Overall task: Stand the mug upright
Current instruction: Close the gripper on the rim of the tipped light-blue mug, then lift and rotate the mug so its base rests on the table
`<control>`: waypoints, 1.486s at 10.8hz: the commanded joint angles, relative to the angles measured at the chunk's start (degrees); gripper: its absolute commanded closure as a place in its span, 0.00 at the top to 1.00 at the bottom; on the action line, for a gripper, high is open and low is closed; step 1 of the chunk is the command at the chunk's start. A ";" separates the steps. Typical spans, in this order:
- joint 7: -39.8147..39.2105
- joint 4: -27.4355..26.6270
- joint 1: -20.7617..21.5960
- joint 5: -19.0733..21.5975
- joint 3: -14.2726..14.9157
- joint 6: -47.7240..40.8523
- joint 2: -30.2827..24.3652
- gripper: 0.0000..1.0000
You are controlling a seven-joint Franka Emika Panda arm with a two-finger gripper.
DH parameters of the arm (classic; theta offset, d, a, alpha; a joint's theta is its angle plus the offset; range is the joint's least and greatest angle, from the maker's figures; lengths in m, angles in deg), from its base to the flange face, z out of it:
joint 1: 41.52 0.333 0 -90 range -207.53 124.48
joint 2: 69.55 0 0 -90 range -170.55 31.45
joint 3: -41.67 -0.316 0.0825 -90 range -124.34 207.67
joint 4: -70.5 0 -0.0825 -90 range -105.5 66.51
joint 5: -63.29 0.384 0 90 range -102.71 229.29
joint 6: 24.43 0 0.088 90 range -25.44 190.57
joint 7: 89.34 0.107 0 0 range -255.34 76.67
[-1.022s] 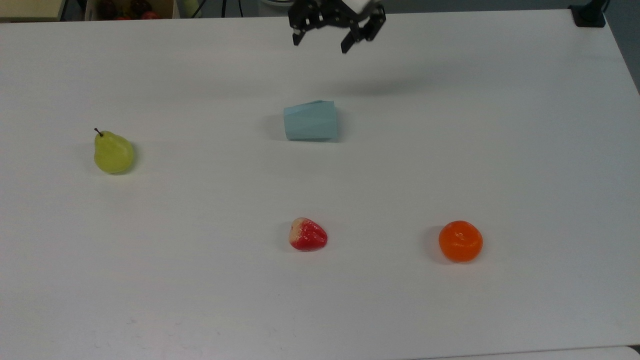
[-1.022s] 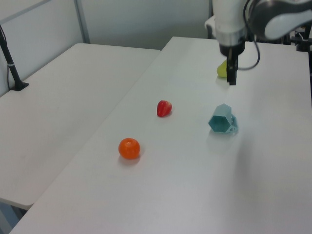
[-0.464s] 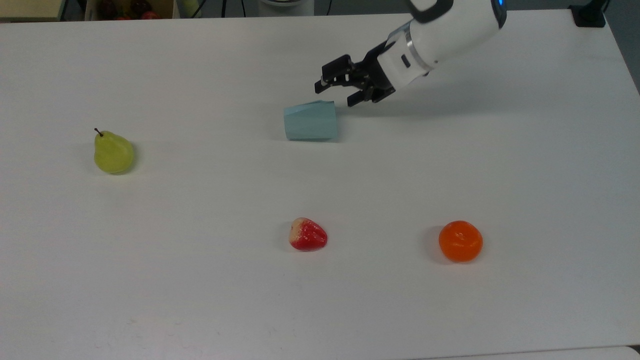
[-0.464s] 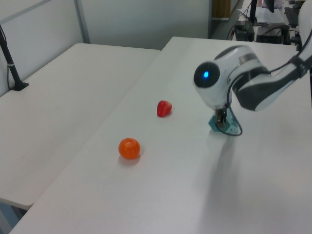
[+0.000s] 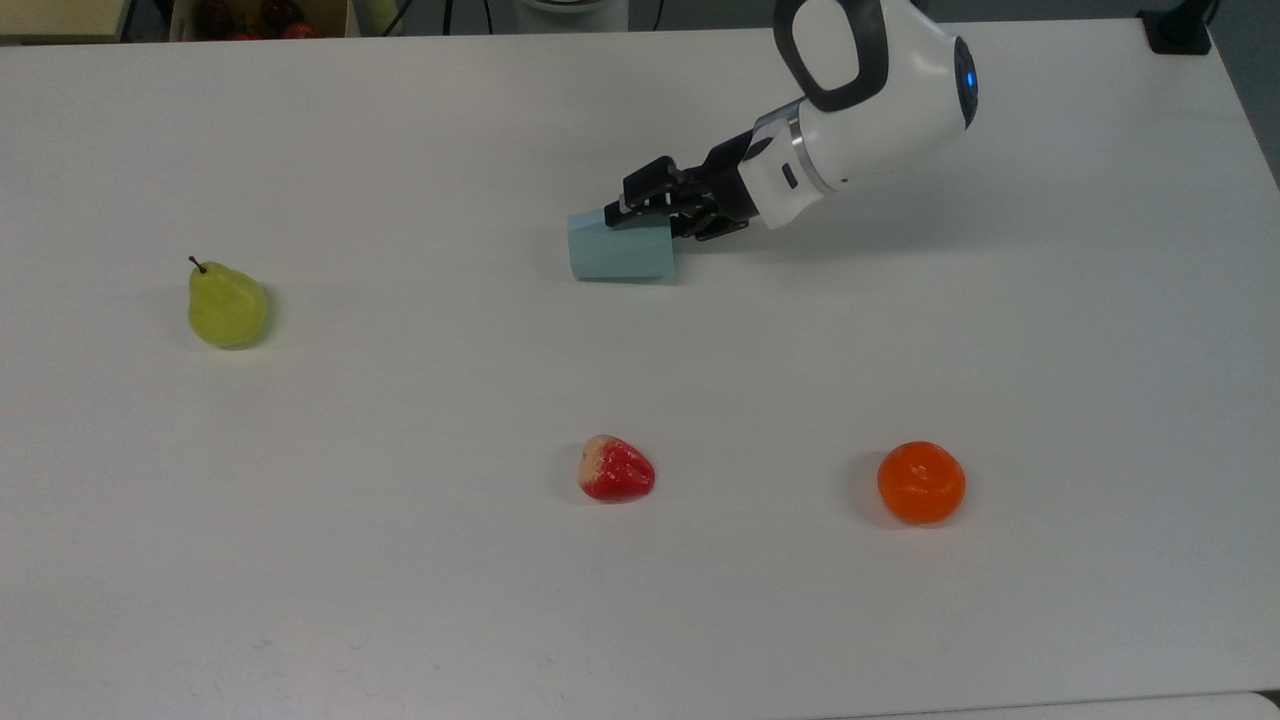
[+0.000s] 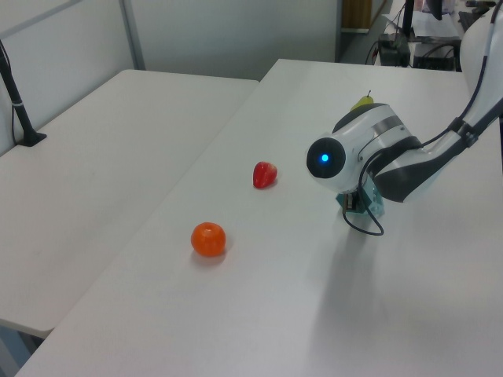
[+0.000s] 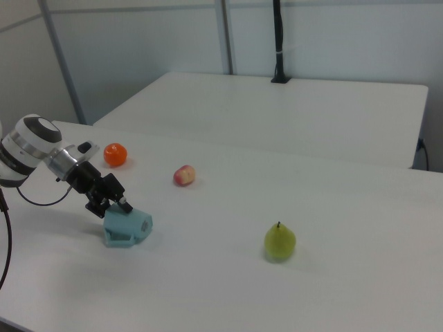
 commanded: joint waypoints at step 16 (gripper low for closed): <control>-22.11 3.48 -12.22 29.61 0.82 12.11 -10.18 0.00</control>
